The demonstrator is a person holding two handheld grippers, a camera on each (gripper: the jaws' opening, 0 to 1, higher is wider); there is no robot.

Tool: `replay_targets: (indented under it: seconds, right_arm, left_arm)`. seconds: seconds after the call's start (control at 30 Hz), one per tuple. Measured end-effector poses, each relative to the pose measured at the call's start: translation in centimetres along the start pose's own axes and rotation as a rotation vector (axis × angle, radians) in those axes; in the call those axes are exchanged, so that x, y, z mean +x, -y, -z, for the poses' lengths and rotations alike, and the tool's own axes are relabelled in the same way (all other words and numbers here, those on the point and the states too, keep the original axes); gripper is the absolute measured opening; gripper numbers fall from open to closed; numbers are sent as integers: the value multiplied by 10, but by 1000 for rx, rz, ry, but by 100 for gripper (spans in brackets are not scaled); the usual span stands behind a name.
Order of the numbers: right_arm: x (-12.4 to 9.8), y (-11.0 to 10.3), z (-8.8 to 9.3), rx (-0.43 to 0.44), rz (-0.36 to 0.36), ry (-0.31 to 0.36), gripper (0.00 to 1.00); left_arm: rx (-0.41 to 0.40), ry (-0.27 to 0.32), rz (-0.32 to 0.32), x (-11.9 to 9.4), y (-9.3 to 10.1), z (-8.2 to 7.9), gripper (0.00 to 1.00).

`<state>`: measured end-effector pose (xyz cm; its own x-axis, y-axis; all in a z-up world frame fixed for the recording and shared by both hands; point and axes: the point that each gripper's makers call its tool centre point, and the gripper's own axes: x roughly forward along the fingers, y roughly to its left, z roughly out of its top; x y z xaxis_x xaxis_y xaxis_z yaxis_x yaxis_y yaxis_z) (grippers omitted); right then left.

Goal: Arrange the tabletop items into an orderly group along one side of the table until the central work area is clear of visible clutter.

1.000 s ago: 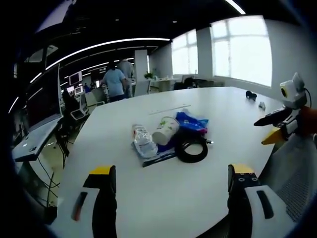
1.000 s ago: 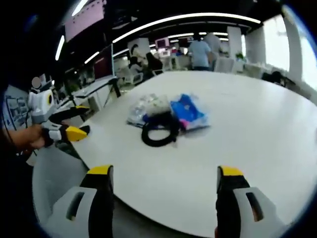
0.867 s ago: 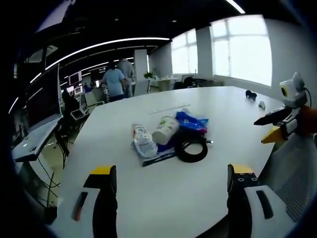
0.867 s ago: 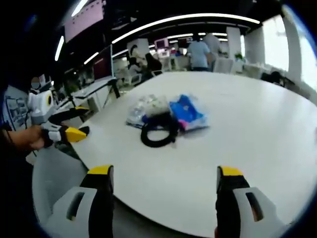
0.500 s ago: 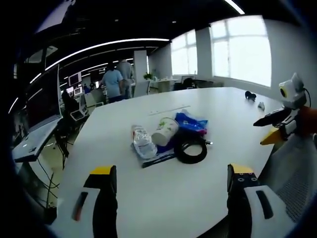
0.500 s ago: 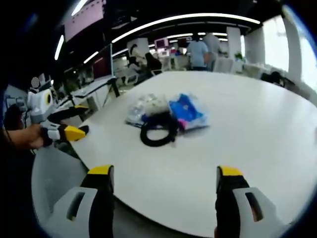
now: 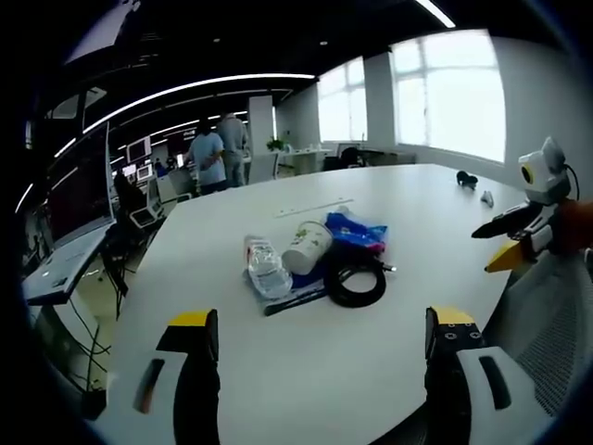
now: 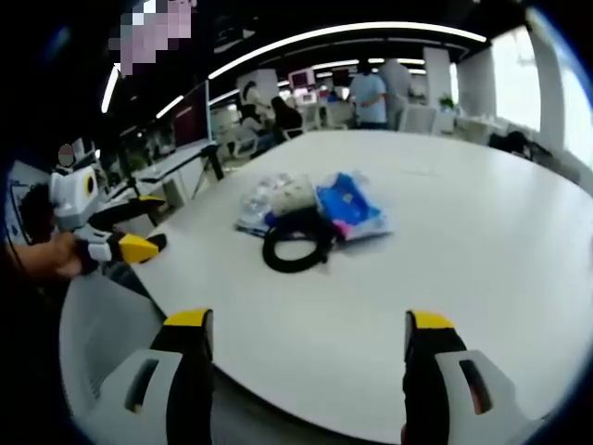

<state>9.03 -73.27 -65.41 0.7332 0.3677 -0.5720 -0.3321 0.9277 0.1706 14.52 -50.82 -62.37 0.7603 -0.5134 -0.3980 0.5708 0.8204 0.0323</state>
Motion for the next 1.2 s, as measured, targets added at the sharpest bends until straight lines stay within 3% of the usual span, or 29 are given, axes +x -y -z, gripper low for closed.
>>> replay_targets:
  seconds: [0.43, 0.53, 0.6, 0.67, 0.77, 1.2]
  right_arm:
    - [5, 1, -5, 14, -8, 16, 83]
    - [10, 3, -6, 21, -9, 14, 83]
    - [13, 4, -5, 25, -14, 9, 83]
    - [15, 5, -4, 29, -15, 4, 83]
    - [17, 6, -2, 36, -17, -4, 82]
    - [25, 14, -4, 38, -35, -32, 81]
  left_arm:
    - [34, -21, 26, 2, 7, 3, 92]
    - [18, -34, 34, 2, 8, 4, 92]
    - [-35, -44, 3, 0, 2, 5, 91]
    - [-18, -3, -4, -2, -1, -1, 91]
    - [-54, -27, -1, 1, -2, 3, 91]
    - [-69, -15, -19, 12, -7, -7, 90]
